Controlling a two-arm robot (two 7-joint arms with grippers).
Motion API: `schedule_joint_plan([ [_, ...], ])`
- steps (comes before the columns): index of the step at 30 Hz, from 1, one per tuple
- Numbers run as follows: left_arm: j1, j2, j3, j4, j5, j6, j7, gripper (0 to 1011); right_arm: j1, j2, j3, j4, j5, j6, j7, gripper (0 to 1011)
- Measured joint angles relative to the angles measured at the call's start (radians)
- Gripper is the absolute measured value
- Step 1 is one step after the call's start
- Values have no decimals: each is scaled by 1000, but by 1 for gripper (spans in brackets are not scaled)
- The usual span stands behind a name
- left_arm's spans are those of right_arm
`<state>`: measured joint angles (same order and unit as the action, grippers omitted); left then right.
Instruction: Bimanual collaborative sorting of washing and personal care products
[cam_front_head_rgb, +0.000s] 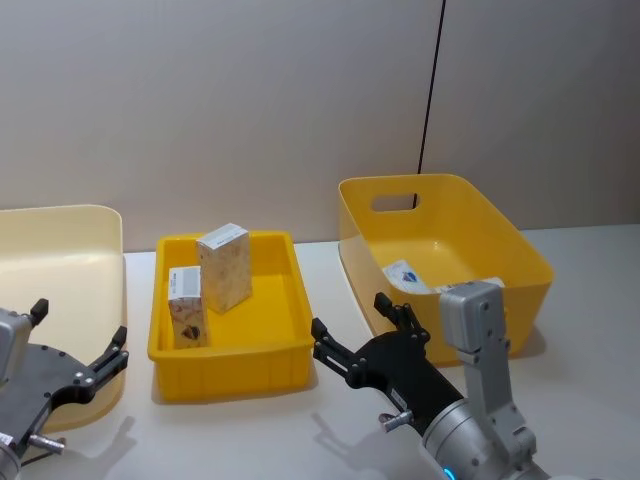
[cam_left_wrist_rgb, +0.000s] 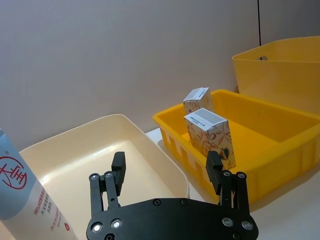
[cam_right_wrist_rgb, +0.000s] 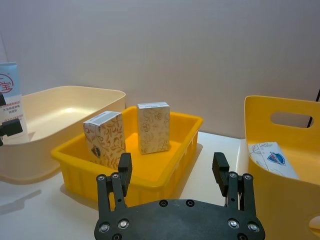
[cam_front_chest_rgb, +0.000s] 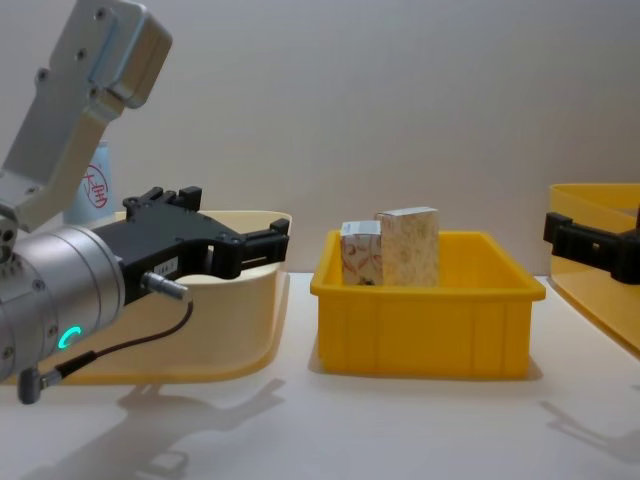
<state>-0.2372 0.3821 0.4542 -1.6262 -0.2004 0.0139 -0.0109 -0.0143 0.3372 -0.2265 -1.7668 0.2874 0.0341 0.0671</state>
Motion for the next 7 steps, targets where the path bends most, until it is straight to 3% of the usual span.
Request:
schedule_joint_plan([
  [7,0,0,0,0,0,0,0,1003,0,0,0,0,0,0,0,1001],
])
